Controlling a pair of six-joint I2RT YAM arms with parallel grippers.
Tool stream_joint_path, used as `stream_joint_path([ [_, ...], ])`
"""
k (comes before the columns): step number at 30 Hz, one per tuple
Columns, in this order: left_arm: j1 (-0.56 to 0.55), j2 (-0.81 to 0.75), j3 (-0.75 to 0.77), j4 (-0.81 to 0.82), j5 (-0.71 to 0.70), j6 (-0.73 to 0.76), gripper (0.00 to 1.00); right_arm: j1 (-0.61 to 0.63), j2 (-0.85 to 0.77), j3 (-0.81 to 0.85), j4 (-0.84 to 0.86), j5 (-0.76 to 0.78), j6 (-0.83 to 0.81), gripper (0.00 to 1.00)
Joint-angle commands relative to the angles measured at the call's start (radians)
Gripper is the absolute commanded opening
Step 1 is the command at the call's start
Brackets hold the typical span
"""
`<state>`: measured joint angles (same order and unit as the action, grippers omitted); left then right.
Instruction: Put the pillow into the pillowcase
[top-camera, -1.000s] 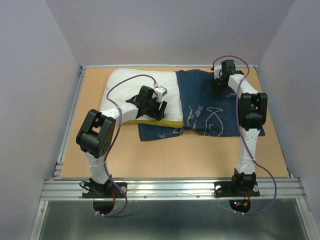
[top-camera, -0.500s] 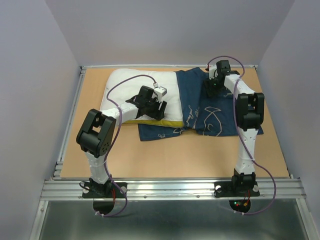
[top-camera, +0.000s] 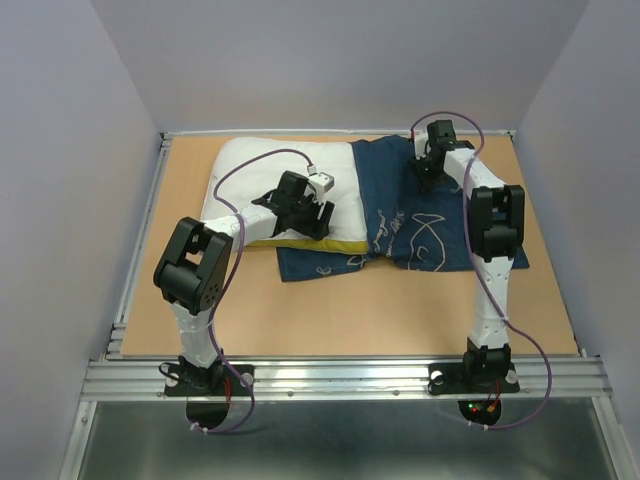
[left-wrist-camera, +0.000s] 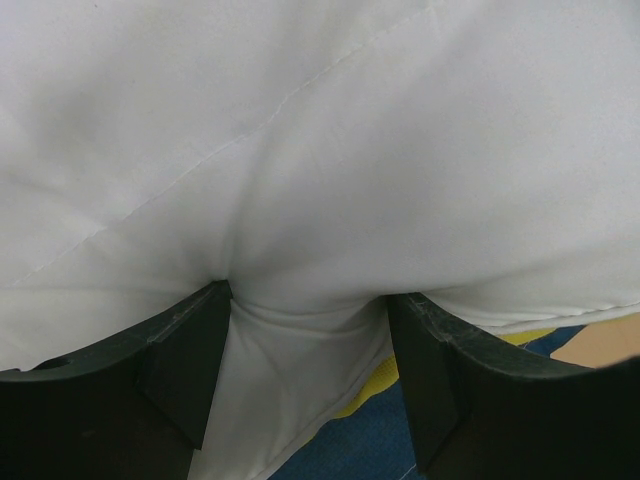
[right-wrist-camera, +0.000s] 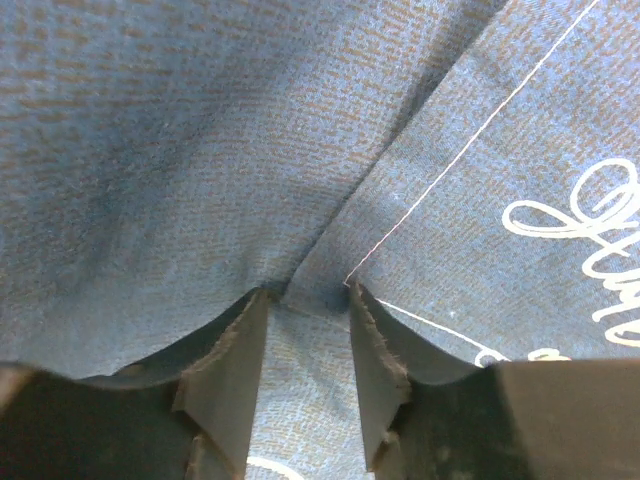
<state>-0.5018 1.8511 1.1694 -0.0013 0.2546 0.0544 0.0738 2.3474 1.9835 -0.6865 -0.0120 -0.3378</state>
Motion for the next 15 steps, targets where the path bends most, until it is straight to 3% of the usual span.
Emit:
stream_joint_path([
  [1, 0.006, 0.049, -0.01, -0.052, -0.02, -0.005, 0.75, 0.001, 0.007, 0.054, 0.005, 0.136, -0.013, 0.4],
  [9, 0.006, 0.063, -0.007, -0.049, -0.008, -0.014, 0.75, -0.022, -0.01, 0.132, 0.034, 0.227, -0.062, 0.26],
  [13, 0.006, 0.065, -0.008, -0.049, -0.003, -0.019, 0.75, -0.042, 0.003, 0.199, 0.036, 0.25, -0.095, 0.13],
  [14, 0.008, 0.068, -0.008, -0.049, -0.002, -0.018, 0.74, -0.049, 0.013, 0.21, 0.036, 0.254, -0.113, 0.03],
  [15, 0.006, 0.068, -0.007, -0.049, 0.0, -0.019, 0.74, -0.052, 0.018, 0.222, 0.036, 0.262, -0.122, 0.01],
])
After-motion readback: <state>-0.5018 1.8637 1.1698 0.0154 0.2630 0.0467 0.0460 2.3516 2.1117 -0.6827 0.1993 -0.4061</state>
